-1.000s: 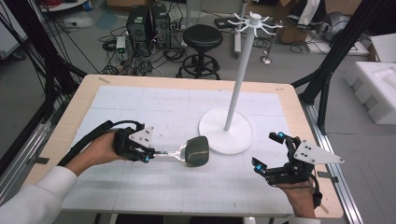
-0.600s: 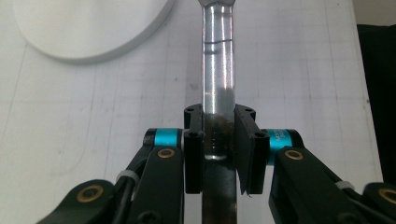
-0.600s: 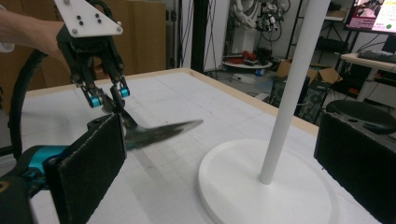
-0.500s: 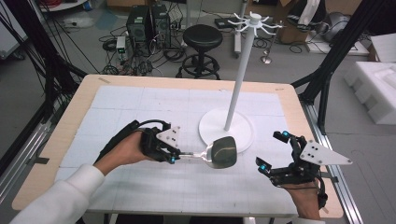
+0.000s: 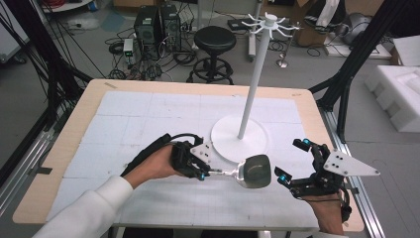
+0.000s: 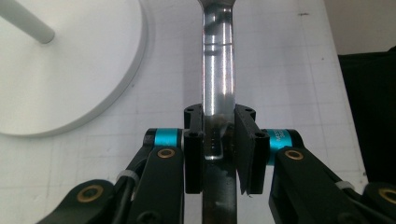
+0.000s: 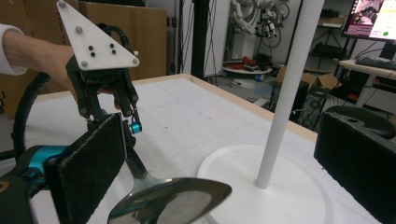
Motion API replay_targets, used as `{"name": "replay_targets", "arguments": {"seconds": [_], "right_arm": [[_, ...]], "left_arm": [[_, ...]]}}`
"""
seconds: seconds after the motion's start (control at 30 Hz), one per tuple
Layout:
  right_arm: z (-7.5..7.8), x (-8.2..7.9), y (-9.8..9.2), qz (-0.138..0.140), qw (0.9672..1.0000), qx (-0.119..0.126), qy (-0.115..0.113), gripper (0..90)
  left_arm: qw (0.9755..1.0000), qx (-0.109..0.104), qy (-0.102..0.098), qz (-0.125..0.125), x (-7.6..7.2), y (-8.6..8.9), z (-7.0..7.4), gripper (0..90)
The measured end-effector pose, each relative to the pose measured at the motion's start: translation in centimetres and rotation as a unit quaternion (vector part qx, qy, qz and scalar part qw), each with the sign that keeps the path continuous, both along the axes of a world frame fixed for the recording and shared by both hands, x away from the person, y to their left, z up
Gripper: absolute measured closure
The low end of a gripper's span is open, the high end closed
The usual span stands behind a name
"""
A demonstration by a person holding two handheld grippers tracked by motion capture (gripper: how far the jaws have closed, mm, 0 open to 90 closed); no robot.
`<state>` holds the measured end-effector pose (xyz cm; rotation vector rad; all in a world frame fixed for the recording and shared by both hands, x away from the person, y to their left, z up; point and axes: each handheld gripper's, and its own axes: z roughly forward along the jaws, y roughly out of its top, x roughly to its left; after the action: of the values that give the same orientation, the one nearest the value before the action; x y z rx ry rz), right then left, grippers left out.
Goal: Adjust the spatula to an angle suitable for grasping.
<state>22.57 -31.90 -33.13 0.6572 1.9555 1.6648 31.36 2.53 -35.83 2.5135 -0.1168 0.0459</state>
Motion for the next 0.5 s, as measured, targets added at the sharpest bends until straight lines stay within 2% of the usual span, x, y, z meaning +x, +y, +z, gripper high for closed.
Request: {"name": "replay_targets", "arguments": {"seconds": [0.5], "right_arm": [[-0.1,0.0,-0.3,-0.002,1.0000,0.002,0.000,1.4]], "left_arm": [[0.9998,0.001,0.017,-0.007,0.0,-3.9,-2.6,75.0]]}}
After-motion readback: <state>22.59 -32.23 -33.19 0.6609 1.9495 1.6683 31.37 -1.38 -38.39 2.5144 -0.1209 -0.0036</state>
